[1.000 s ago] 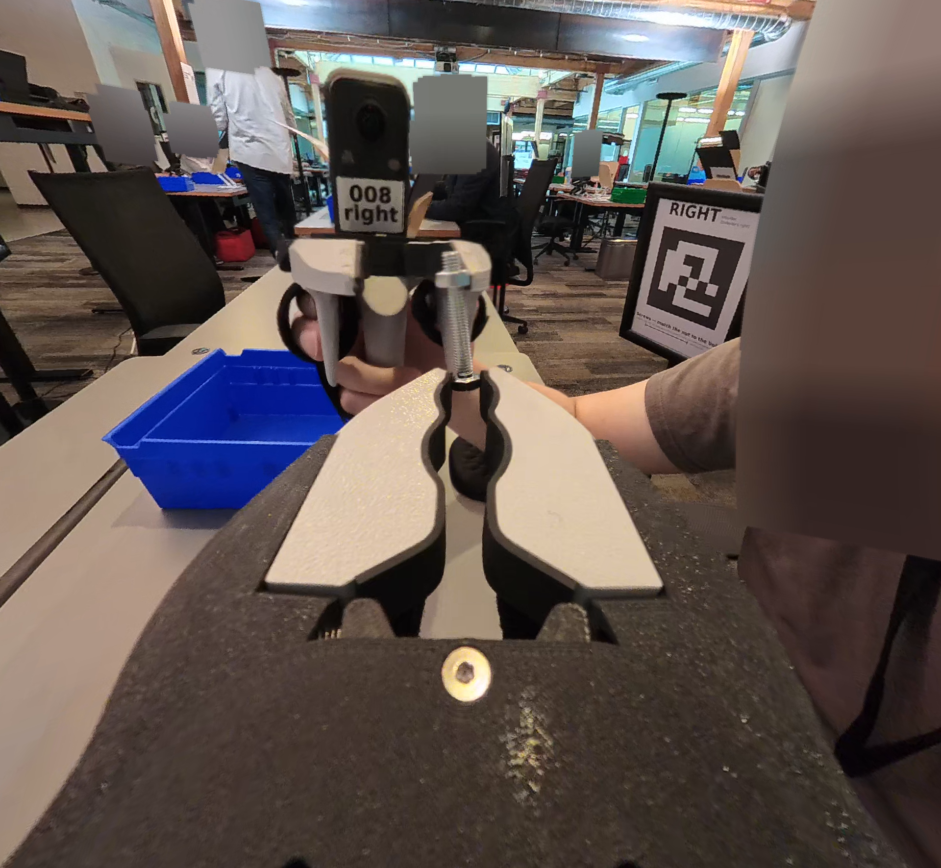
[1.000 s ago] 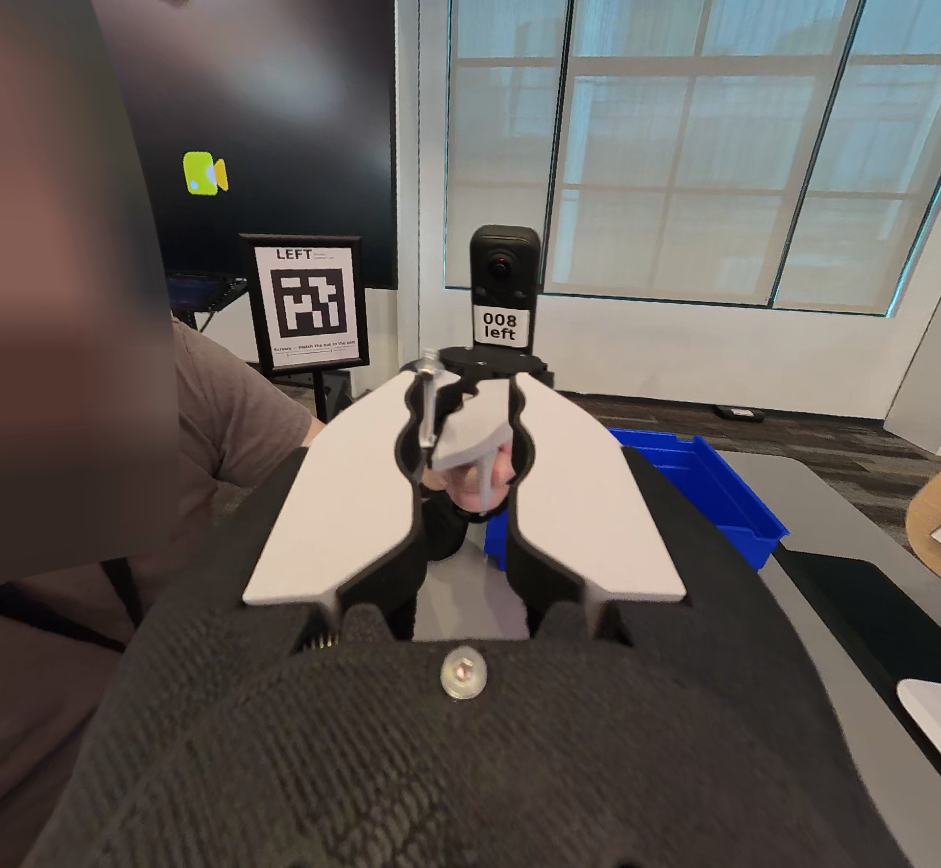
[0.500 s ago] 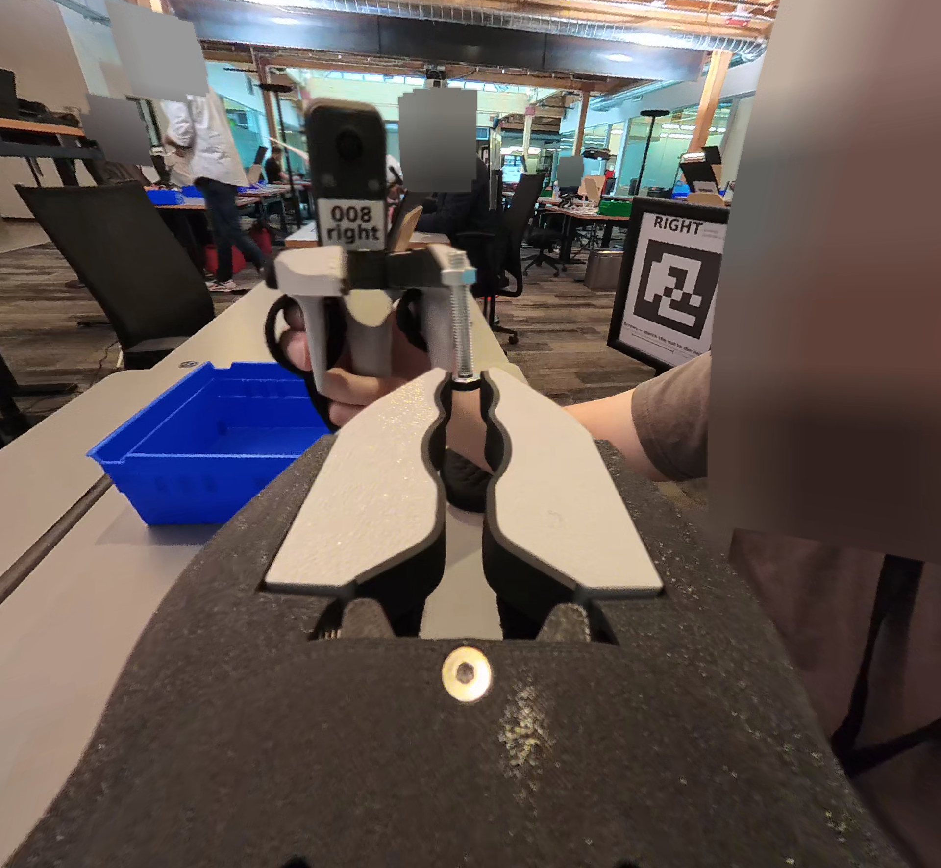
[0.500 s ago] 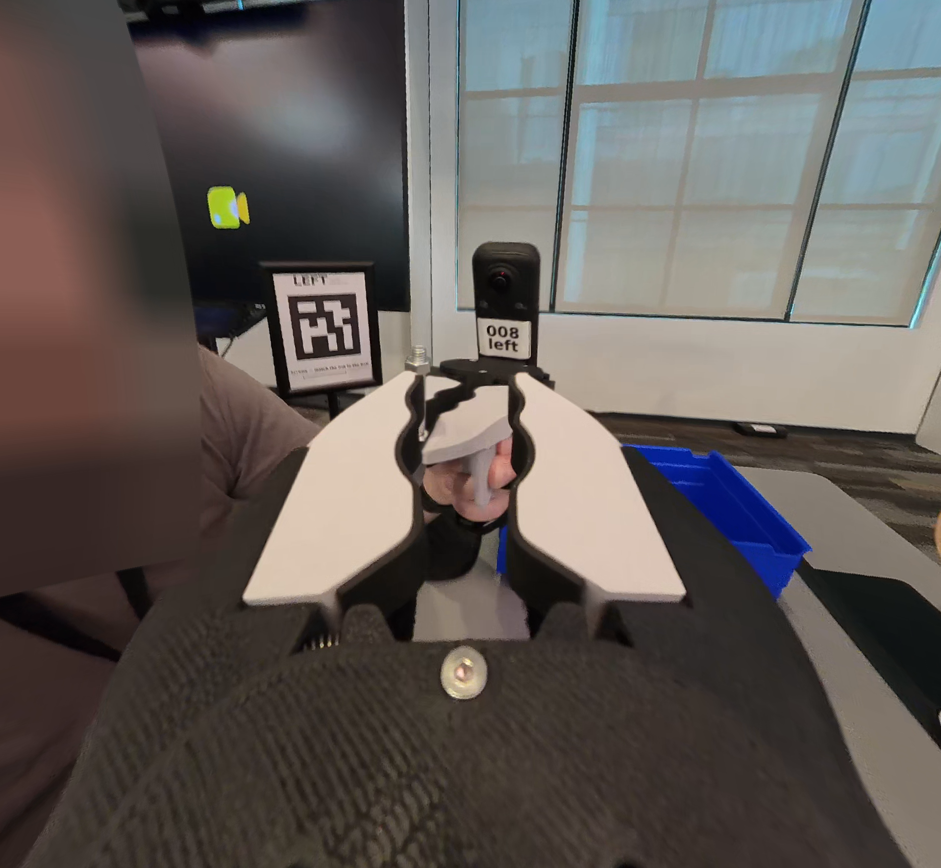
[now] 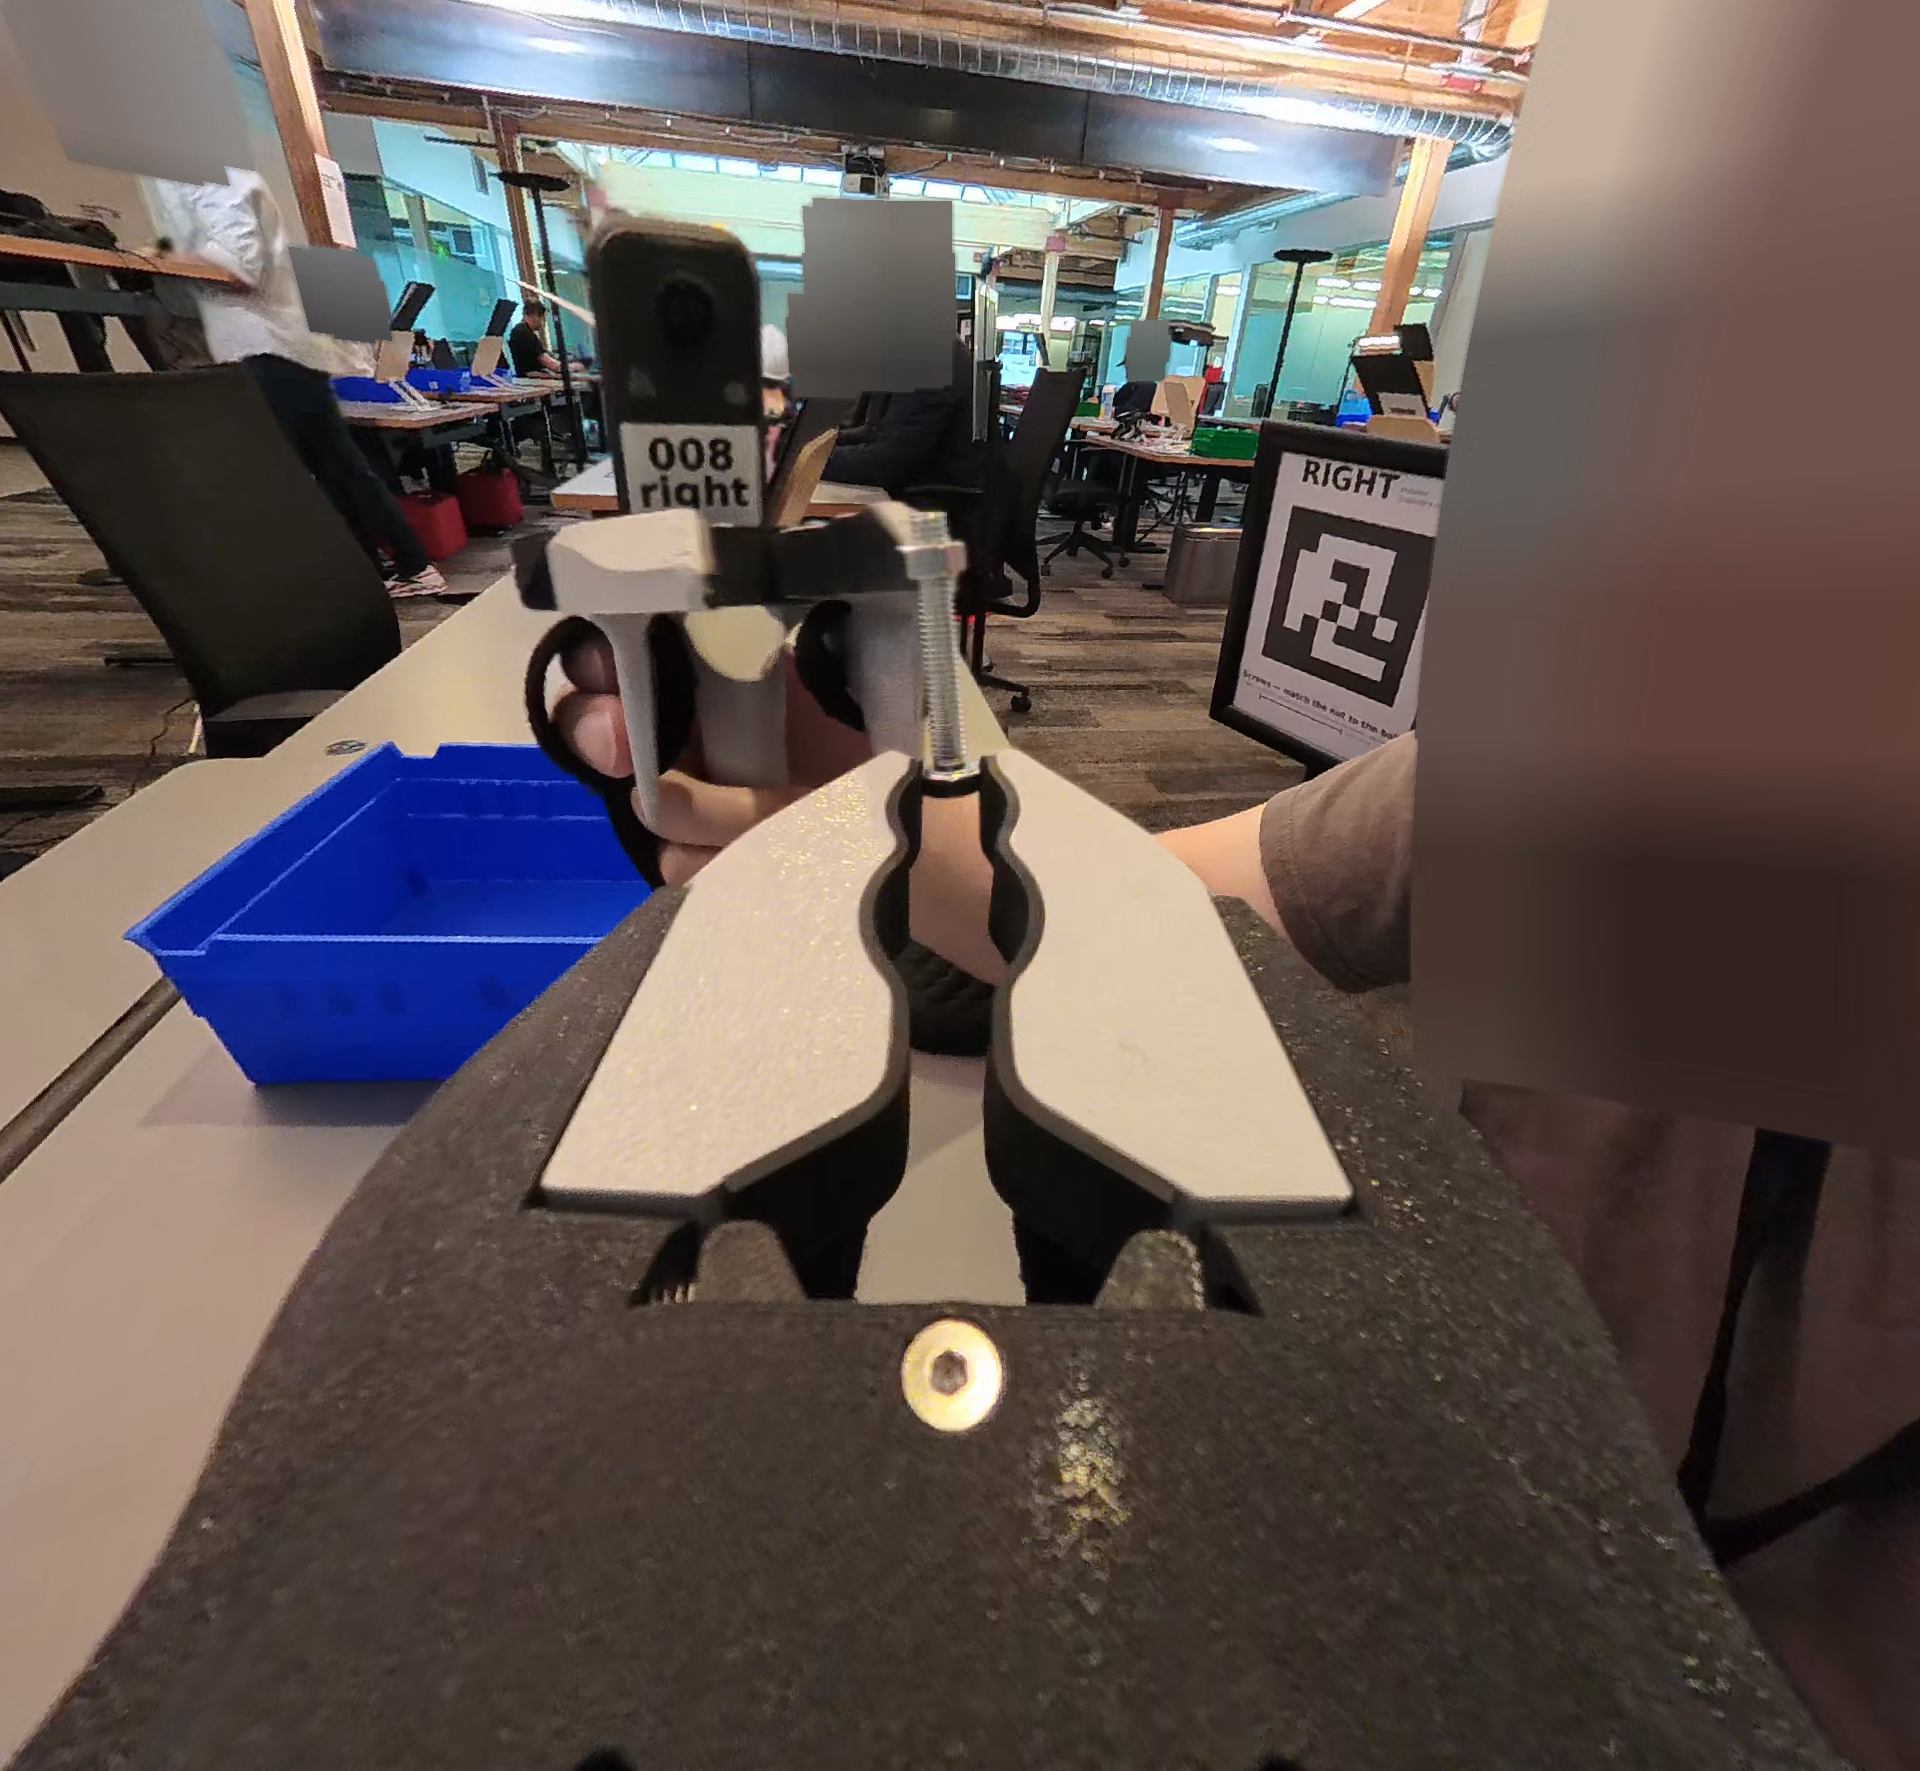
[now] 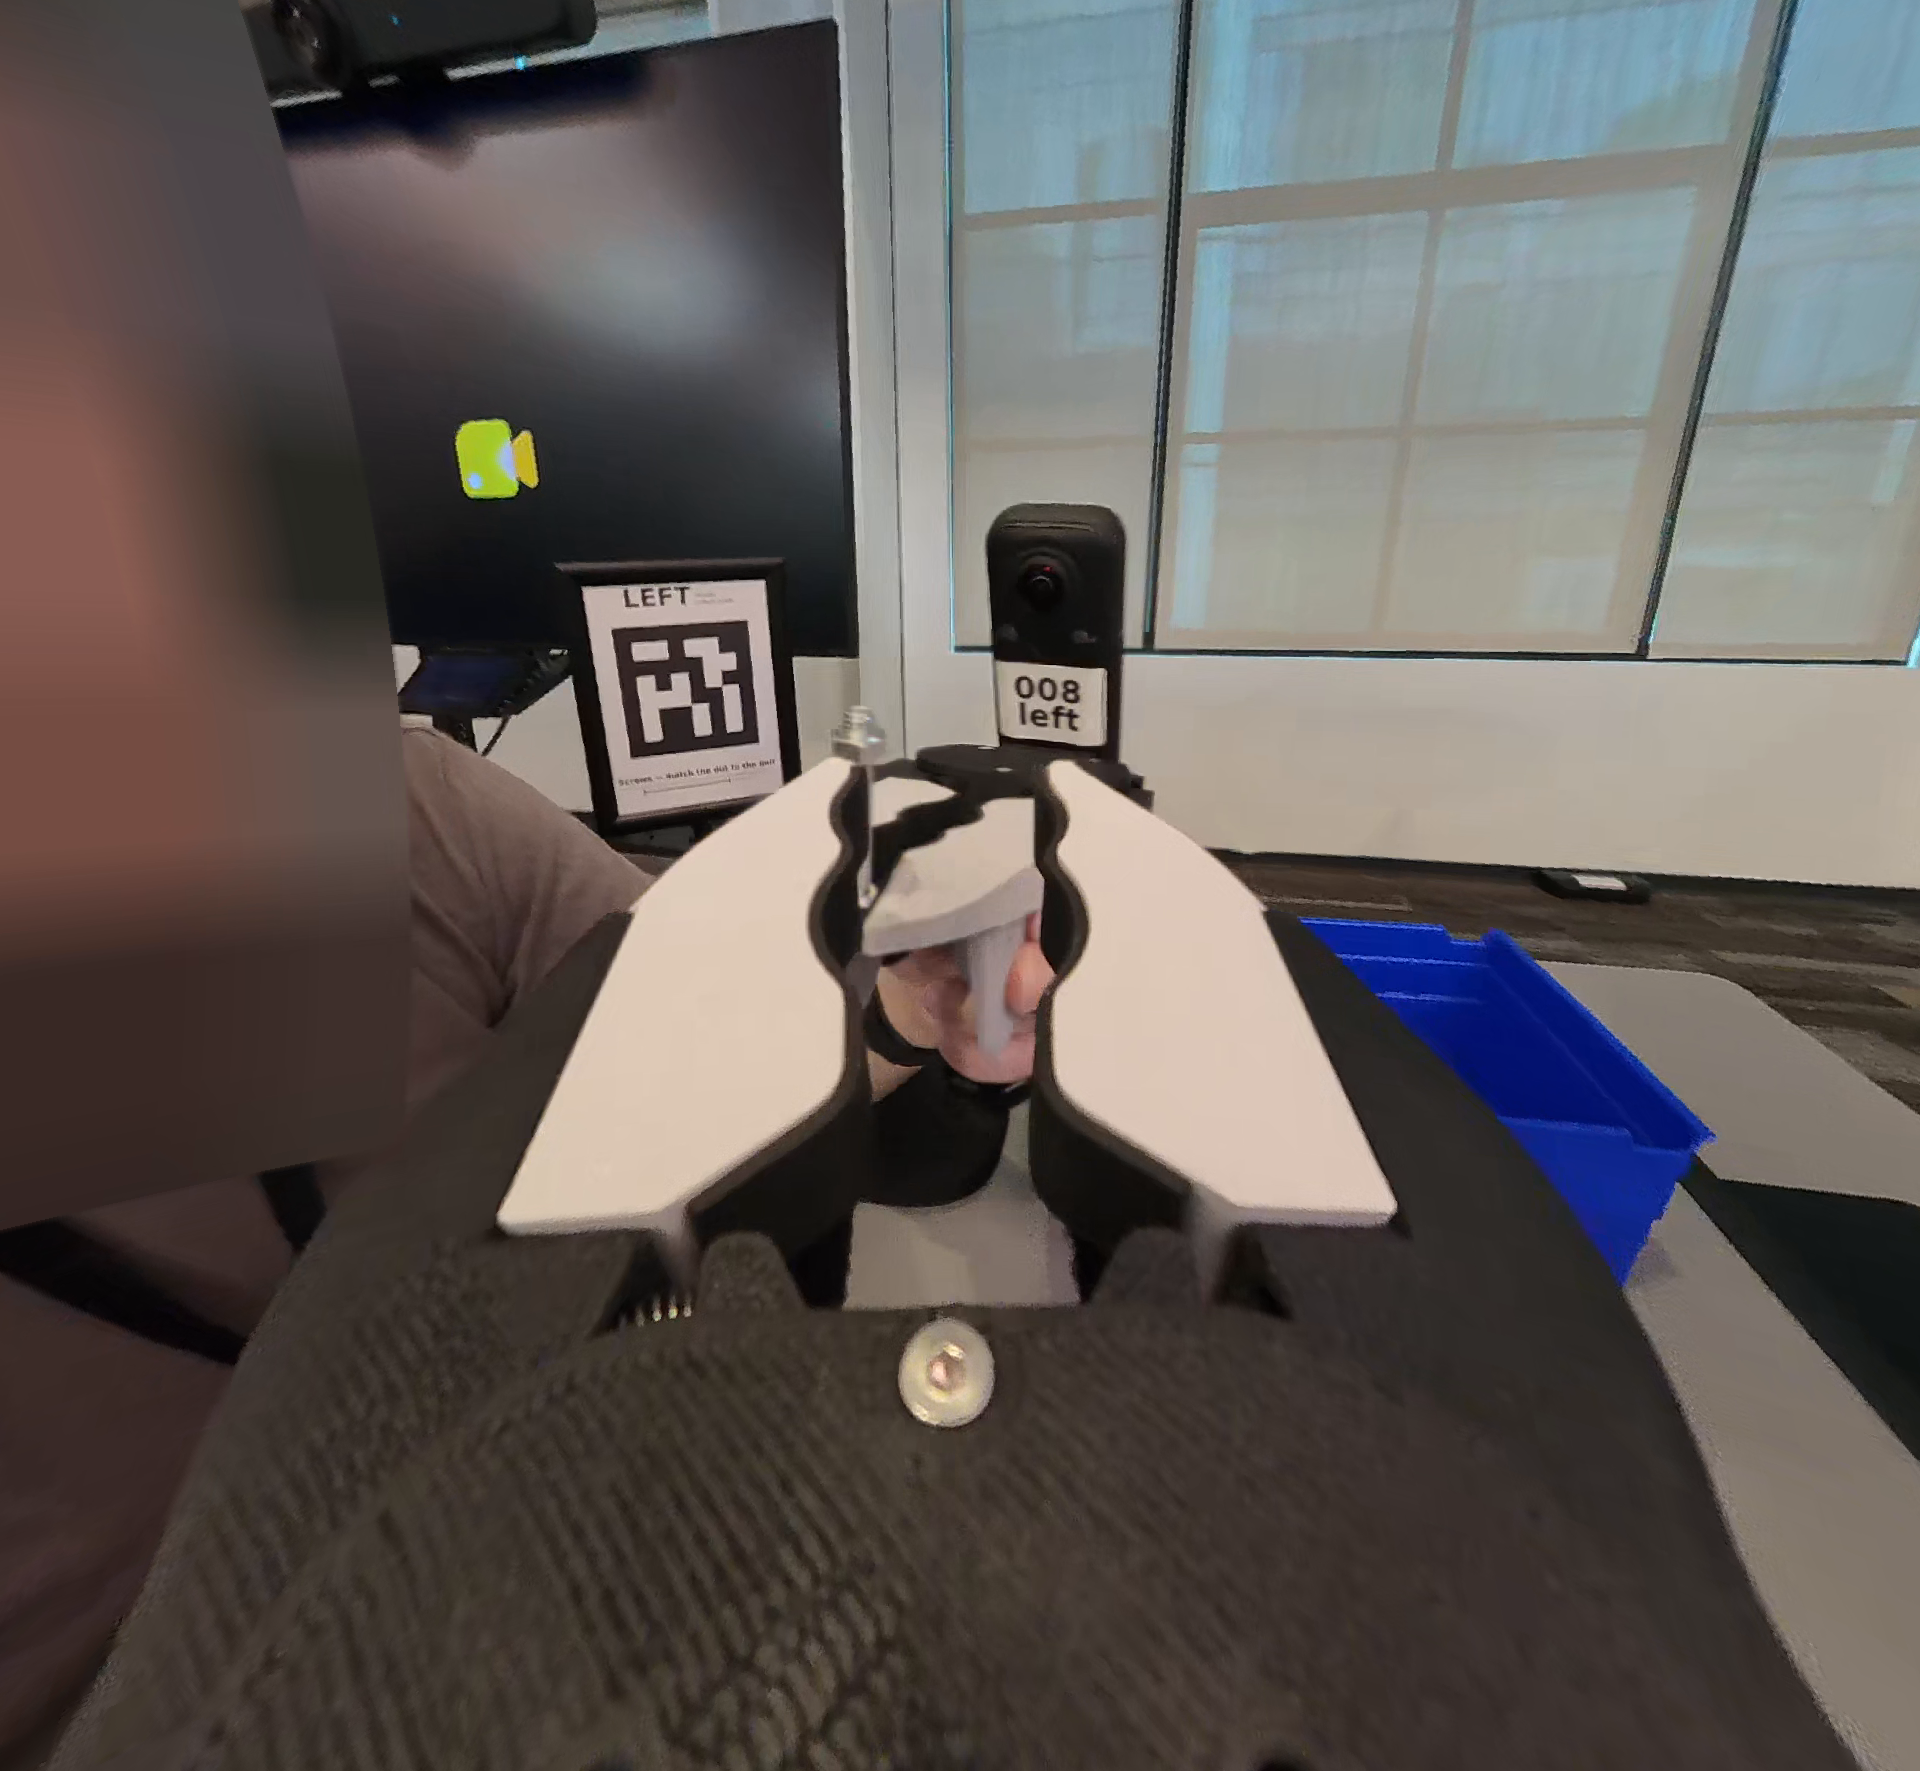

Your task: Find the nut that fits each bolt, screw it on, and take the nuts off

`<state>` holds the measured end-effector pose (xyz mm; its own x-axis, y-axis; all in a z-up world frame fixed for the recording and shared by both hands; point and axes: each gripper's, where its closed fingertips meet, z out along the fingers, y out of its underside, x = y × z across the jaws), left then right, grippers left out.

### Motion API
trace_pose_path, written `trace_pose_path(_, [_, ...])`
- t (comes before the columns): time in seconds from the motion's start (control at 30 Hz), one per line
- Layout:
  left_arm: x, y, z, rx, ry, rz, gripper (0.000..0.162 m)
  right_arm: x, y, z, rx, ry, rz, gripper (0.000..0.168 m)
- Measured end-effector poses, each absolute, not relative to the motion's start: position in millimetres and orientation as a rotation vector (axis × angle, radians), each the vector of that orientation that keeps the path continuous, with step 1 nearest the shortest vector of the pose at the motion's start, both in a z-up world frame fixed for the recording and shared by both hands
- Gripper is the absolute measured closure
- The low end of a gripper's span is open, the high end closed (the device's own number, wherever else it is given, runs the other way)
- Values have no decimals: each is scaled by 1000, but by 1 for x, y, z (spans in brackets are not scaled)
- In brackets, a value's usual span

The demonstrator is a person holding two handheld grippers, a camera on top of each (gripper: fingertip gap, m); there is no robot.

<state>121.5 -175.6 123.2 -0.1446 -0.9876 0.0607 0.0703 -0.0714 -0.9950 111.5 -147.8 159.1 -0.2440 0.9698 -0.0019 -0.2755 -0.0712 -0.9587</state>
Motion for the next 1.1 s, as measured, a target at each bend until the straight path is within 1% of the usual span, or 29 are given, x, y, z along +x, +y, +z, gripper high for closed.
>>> trace_pose_path(0.17, [121,-171,122,-1150,1211,-1375,152,115,-152,164,-862,-1133,1563,136])
trace_pose_path(0.47, [130,-171,114,-1172,1226,-1317,152,95,-153,158,-942,-1118,1447,130])
trace_pose_path(0.83, [121,-179,128,-1096,1210,-1406,152,115,-135,159,-922,-1100,1461,131])
trace_pose_path(0.97, [123,-176,124,-1120,1221,-1361,152,115,-150,165,-867,-1126,1527,130])
trace_pose_path(1.1, [127,-175,118,-1140,1232,-1353,152,102,-159,163,-884,-1145,1468,129])
